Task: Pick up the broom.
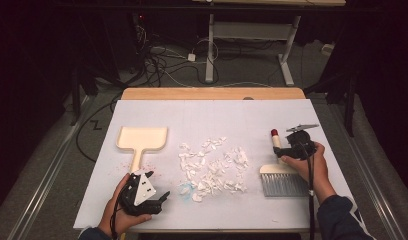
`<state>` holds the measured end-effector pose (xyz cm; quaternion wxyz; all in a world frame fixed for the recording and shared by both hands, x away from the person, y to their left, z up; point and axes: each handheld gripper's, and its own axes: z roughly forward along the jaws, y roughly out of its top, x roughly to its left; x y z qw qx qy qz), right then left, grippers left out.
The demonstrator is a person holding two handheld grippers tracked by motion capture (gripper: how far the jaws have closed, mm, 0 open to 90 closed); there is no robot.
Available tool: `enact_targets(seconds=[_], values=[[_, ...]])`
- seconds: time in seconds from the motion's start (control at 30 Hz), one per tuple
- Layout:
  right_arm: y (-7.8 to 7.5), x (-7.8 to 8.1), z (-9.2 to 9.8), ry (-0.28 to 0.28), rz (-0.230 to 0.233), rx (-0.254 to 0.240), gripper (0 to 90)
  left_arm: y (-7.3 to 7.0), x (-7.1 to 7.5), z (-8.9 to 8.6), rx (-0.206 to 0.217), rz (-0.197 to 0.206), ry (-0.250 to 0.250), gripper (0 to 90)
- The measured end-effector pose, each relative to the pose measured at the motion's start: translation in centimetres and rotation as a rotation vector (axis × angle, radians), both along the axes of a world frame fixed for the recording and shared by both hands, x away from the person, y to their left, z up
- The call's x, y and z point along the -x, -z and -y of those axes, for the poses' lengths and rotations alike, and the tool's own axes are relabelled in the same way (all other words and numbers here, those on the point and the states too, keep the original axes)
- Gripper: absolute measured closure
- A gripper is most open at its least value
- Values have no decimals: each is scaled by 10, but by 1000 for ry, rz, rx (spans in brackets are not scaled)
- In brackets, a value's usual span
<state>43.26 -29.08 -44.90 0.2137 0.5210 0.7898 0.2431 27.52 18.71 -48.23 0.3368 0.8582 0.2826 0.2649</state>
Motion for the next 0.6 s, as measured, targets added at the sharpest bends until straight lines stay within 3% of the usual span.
enact_targets(seconds=[0.03,0.1,0.17,0.2,0.23,0.6], values=[[5,-4,-1,2,-38,-1,337,0,0,0,-3,-2,2,180],[10,-8,-1,15,-63,-22,358,0,0,1,-6,-1,4,180],[9,-8,-3,6,-63,-18,504,0,0,1,-8,-2,7,181],[9,-8,-3,6,-63,-18,504,1,0,1,-10,-3,7,181],[9,-9,-6,5,-52,-30,581,1,-1,1,-14,-3,7,183],[10,-12,-4,-3,-39,-37,706,2,-3,5,-17,-7,22,183]])
